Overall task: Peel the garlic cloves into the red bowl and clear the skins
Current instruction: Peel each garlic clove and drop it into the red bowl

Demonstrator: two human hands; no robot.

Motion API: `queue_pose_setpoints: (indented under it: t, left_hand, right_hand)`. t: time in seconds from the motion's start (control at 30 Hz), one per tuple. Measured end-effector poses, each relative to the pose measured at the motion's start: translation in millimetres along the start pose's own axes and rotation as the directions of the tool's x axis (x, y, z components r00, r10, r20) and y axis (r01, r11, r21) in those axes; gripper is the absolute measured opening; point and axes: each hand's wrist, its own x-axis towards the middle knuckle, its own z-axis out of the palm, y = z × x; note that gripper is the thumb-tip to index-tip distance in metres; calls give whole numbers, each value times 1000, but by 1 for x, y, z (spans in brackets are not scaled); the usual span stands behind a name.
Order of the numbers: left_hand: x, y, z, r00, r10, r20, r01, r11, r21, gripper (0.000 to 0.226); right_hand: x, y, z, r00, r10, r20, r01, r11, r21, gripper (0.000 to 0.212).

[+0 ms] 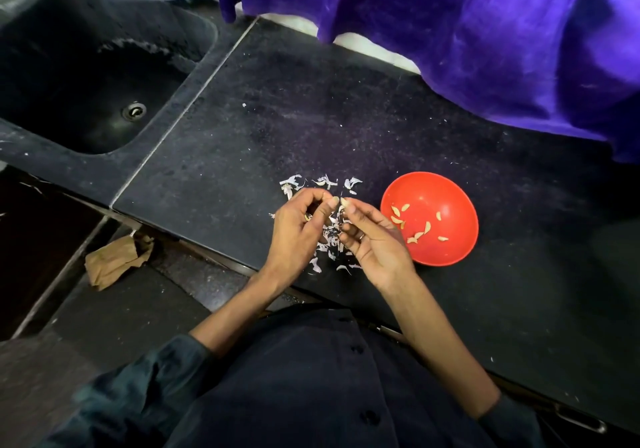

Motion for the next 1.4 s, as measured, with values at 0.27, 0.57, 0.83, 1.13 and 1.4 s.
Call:
queue_pose_setpoints:
  t: [0.27,0.57,0.83,1.13,1.4]
  left_hand:
    - [2,-6,0,986,-160,-34,158,985,-72,6]
    - [3,-6,19,985,-170,23,168,983,72,20]
    - [15,-15,45,976,-138,171,52,900,433,25]
    - [20,-17,26,970,-119,212,-15,841,541,28]
    - [36,-31,-7,980,-115,164,-8,796,605,24]
  right_hand:
    - [2,-8,-15,1000,-3,-26,4,999,45,10]
    - [-3,-15,-46,983,-182,-20,175,964,-200,14]
    - [-1,-30,-99,905,-394,-161,264,816,-515,19]
    - [6,-32,-95,896,-420,-147,286,797,-532,18]
    - [53,-17,-46,939,-342,31,259,645,-719,24]
